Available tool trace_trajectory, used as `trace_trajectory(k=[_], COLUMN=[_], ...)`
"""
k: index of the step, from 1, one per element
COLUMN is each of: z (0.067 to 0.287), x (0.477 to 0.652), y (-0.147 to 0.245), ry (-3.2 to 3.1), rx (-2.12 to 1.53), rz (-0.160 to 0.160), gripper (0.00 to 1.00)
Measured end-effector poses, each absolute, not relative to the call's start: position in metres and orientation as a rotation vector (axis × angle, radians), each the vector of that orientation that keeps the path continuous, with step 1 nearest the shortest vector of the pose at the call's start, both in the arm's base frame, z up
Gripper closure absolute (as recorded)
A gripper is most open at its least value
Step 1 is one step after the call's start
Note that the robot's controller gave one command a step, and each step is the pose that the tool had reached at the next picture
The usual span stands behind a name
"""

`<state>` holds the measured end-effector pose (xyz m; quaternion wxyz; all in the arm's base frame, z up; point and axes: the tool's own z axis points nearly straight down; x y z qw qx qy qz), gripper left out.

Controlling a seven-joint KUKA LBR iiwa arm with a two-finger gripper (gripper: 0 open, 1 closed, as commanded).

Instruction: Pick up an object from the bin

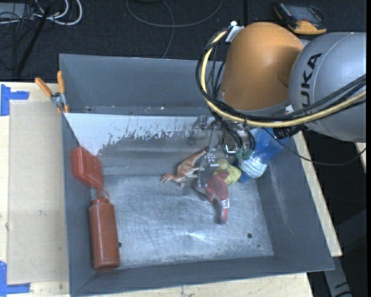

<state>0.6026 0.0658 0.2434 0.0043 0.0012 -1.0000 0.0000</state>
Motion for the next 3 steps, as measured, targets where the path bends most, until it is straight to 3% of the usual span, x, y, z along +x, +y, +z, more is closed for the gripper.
trace_trajectory(k=[1, 2, 3], z=[0.248, 0.174, 0.141], x=[0.604, 0.608, 0.612], y=[0.065, 0.036, 0.024], ry=[-3.141, -3.144, -3.128], rx=[0.001, 0.093, 0.219], rz=[-0.001, 0.000, -0.001], gripper=[0.00, 0.00, 0.00])
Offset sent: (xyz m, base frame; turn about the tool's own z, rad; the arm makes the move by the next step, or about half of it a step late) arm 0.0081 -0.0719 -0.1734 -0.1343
